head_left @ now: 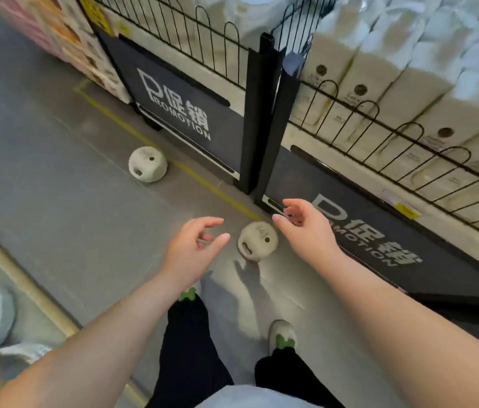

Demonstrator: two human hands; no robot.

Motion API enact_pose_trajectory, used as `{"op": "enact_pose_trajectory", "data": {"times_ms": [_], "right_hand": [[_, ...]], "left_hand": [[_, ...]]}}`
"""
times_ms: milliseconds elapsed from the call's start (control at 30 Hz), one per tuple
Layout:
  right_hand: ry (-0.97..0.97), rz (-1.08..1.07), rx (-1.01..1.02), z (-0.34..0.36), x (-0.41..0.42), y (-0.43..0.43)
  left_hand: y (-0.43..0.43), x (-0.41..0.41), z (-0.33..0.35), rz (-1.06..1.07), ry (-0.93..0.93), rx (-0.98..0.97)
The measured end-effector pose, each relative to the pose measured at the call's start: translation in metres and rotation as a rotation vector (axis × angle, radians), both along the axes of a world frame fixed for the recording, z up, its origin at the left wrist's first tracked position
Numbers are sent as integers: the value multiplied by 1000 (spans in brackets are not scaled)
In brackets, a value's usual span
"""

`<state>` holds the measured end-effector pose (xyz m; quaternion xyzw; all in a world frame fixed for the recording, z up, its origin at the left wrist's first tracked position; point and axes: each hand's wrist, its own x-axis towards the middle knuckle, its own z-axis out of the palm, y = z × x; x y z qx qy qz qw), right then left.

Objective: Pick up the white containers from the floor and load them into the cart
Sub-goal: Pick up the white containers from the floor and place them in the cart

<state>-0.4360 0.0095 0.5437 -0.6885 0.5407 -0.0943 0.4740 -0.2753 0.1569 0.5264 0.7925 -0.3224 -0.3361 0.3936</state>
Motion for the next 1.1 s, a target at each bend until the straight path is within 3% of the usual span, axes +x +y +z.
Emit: {"op": "enact_pose_trajectory", "data": {"times_ms": [233, 433, 933, 1100], "right_hand": [[24, -337, 52, -60, 54, -8], [41, -418, 70, -129, 47, -12], [65, -490, 91, -509, -7, -35], [-22, -478, 164, -598, -9, -36]], "left_hand": [[-53, 83, -53, -359, -14, 108], [-73, 96, -124, -438, -51, 141], [-140, 46, -508, -513, -90, 211], [-152, 42, -598, -532, -130, 219]]}}
